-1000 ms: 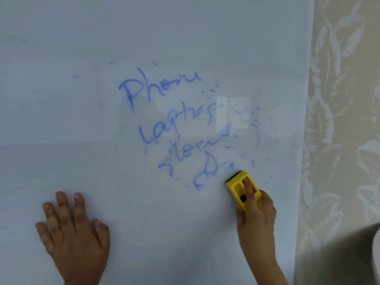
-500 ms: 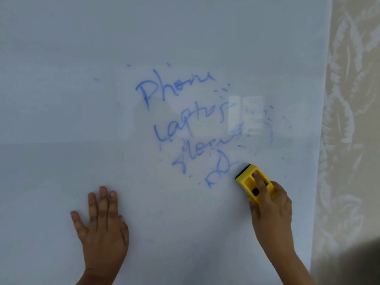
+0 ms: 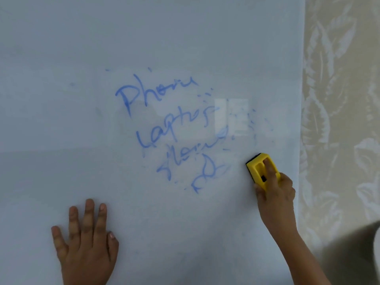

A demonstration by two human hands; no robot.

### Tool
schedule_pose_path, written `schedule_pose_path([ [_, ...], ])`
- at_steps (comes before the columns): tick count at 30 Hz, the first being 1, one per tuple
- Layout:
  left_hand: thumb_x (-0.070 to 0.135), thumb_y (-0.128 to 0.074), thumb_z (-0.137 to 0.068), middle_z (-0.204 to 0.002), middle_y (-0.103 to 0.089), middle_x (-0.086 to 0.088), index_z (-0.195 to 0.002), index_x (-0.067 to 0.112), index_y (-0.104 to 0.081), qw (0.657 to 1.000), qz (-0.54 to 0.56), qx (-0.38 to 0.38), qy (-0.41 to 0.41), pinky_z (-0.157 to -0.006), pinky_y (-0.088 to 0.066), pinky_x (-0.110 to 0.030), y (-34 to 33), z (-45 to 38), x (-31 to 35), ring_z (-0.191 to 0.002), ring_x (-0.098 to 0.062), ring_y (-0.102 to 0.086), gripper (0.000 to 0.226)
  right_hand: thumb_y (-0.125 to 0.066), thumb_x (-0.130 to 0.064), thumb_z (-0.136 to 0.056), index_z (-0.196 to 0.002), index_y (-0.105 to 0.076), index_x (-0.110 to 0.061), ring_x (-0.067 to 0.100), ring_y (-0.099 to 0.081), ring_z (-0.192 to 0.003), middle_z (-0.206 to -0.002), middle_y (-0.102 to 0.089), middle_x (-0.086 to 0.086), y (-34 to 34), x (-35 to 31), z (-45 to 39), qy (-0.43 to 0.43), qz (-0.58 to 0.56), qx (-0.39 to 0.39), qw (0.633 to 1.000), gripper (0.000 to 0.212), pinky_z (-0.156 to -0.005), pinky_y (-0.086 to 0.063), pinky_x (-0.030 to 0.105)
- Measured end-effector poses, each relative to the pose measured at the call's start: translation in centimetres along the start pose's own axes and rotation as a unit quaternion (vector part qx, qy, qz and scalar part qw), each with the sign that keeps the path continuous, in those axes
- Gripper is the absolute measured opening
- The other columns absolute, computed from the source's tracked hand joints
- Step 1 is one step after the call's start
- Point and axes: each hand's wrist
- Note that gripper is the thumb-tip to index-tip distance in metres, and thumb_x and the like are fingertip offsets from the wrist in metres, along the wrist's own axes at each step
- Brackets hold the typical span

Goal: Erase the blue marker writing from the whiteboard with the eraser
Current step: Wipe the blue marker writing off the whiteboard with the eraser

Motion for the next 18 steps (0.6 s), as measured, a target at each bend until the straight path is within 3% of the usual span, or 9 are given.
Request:
schedule_pose_path([
  [4,0.025,-0.029,-0.092,-0.157,-0.019,-0.009,-0.146,0.009,-0.031,1.0,0.022,-0.013,0.009,-0.114,-0.013,-0.051,0.4,-0.3,0.4,-0.14,-0.036,-0.022,0.056,-0.054,-0.014,-0.092,-0.145,-0.019,-0.026,0.047,-0.038,-0.114,-0.133,-0.032,0.029,1.1,-1.0,-3.6,-0.115,-0.048,0.015,0.992,0.065,-0.091,-0.037,0.053],
  [8,0.025,-0.028,-0.092,-0.158,-0.016,-0.007,-0.146,0.009,-0.029,0.998,0.051,-0.023,0.013,-0.114,-0.014,-0.048,0.5,-0.1,0.3,-0.141,-0.036,-0.021,0.056,-0.055,-0.014,-0.091,-0.145,-0.019,-0.026,0.045,-0.038,-0.114,-0.136,-0.031,0.026,0.8,-4.4,-2.9,-0.04,0.001,0.013,0.999,0.066,-0.091,-0.038,0.056],
  [13,0.025,-0.029,-0.091,-0.157,-0.018,-0.008,-0.145,0.009,-0.031,0.999,0.05,-0.007,0.013,-0.113,-0.017,-0.046,0.4,-0.4,0.5,-0.14,-0.036,-0.023,0.056,-0.065,-0.009,-0.083,-0.139,-0.037,-0.019,0.047,-0.047,-0.103,-0.127,-0.043,0.028,-0.5,-3.5,1.8,0.056,0.045,0.0,0.997,0.063,-0.084,-0.045,0.057],
  [18,0.024,-0.029,-0.09,-0.157,-0.018,-0.008,-0.143,0.007,-0.034,0.999,0.04,-0.006,0.011,-0.113,-0.017,-0.047,0.7,-0.5,0.7,-0.14,-0.036,-0.022,0.055,-0.053,-0.018,-0.092,-0.146,-0.017,-0.026,0.046,-0.038,-0.113,-0.135,-0.032,0.026,0.9,-1.8,-3.1,-0.091,0.002,0.016,0.996,0.066,-0.086,-0.039,0.058],
])
Point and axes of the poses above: each hand's wrist, its own z-axis away from the middle knuckle, its own y-axis out of the back of the hand, x = y × z
